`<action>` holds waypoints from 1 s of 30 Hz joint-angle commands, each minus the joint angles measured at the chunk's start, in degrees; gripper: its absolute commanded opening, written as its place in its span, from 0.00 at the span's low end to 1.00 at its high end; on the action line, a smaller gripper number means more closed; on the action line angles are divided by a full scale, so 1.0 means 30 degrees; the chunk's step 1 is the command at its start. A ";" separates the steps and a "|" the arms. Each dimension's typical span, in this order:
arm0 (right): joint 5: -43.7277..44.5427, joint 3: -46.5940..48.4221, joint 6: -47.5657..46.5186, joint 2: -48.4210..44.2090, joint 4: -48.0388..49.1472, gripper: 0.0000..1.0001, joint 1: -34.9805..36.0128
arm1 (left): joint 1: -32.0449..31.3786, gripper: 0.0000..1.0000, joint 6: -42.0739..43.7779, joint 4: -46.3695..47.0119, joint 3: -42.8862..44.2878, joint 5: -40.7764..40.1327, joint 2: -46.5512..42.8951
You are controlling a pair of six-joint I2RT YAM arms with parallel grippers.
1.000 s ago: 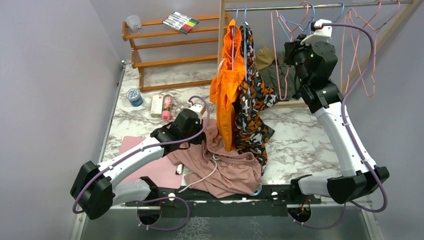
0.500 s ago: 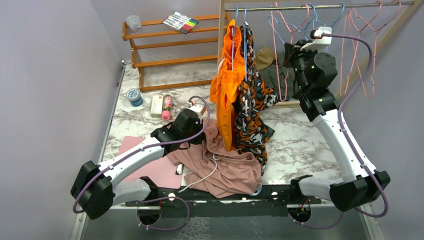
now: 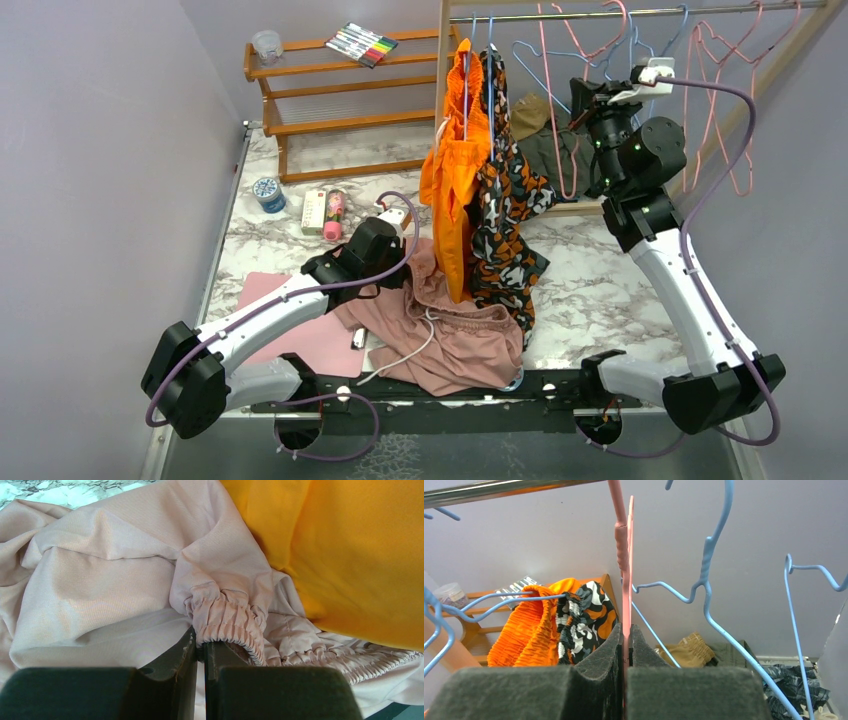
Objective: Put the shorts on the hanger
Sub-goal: Pick up the hanger from the clothesline.
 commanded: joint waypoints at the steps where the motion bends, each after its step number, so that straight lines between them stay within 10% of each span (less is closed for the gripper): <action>1: -0.0879 -0.0438 -0.0258 -0.0710 0.1030 0.01 -0.0144 | 0.0061 0.12 -0.0016 0.0328 -0.0090 0.0014 0.0023; 11: -0.1163 -0.0290 0.0359 -0.1769 -0.1629 0.01 -0.0137 | 0.0061 0.12 -0.0023 0.0278 -0.0097 -0.0067 0.0075; 30: -0.3933 0.4536 0.4494 -0.5488 -1.8246 0.01 -0.0144 | 0.0061 0.34 0.0109 0.0069 -0.0192 -0.0489 0.0131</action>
